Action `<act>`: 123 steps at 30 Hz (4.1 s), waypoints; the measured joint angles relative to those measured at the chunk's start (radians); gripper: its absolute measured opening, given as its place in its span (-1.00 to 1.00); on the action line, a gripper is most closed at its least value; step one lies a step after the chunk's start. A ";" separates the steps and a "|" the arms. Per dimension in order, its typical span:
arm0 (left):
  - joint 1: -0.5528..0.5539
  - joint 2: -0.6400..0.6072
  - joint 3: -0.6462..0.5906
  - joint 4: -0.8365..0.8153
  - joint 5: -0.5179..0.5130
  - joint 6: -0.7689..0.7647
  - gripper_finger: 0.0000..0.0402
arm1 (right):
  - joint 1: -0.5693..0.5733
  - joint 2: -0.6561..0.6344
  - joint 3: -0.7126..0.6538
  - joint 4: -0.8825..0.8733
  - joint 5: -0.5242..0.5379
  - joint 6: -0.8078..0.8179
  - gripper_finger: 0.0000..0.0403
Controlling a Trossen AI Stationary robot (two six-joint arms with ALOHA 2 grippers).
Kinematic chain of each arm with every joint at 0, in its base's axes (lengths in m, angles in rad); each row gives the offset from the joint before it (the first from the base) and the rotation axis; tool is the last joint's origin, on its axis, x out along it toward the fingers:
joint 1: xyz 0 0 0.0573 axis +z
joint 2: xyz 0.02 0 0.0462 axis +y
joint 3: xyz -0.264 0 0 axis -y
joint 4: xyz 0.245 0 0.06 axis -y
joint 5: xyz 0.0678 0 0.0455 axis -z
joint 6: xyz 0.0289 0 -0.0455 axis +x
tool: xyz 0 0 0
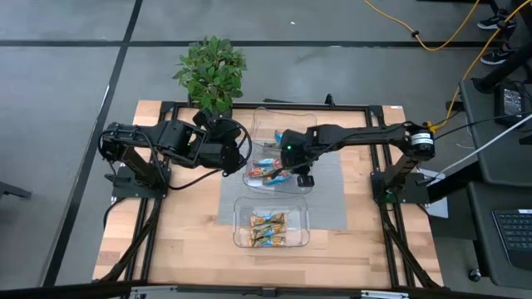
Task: Pick and place Granola Bars by type
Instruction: Put the red granola bar into the middle transparent bin, then return to Home Position
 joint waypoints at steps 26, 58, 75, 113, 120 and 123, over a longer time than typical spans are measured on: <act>-0.002 0.000 0.000 -0.005 0.007 0.012 -0.84 | -0.001 0.008 -0.044 0.045 0.039 0.105 -0.05; -0.040 -0.809 -0.792 0.531 0.137 0.130 -0.84 | -0.001 -0.664 0.049 0.064 0.558 0.345 0.20; 0.095 -1.607 -1.931 1.777 0.846 0.166 -0.80 | 0.000 -0.644 0.048 0.005 0.501 0.369 0.20; 0.263 -1.559 -1.996 1.509 0.819 0.647 -0.76 | 0.219 -0.750 -0.301 0.615 0.346 0.213 0.20; 0.263 -1.559 -1.996 1.509 0.818 0.647 -0.74 | 0.229 -0.923 -0.736 0.974 0.342 0.376 0.20; 0.263 -1.559 -1.996 1.509 0.818 0.647 -0.73 | 0.229 -0.996 -0.878 1.089 0.291 0.463 0.20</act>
